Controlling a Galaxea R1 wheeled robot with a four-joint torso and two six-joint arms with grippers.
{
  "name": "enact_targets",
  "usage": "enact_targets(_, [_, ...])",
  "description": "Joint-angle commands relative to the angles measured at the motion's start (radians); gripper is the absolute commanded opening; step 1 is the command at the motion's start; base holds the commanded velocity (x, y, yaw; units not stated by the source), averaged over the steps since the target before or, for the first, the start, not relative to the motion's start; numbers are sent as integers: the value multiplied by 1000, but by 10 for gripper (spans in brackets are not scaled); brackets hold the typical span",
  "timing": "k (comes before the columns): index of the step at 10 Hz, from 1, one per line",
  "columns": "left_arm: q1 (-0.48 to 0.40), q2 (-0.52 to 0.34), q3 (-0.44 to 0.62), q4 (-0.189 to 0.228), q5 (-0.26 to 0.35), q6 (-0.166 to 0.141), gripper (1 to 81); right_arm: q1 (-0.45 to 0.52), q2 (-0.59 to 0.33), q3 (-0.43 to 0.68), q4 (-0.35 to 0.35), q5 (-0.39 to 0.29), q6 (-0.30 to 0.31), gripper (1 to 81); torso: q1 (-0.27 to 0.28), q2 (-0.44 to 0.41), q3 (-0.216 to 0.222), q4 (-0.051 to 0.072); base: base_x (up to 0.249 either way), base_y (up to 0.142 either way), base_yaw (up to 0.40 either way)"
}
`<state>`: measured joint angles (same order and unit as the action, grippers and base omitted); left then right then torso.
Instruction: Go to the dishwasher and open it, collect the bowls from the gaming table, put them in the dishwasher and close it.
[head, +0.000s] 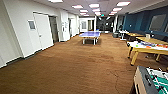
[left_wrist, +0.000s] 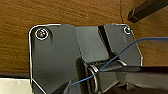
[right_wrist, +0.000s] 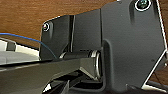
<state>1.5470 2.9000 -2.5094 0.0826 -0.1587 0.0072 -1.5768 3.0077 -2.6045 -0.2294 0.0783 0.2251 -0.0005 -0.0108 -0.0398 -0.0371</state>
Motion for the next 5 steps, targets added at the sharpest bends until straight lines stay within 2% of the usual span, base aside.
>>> enact_targets(1, [-41, -11, 4, 3, 42, 8, 811, 42, 4, 12, -15, -48, -3, 811, 1, 0, 0, 0, 123, 0, 0])
enact_targets(5, [-41, -7, 4, 6, 42, 8, 811, 37, 4, 8, -13, -35, -3, 811, 1, 0, 0, 0, 123, 0, 0])
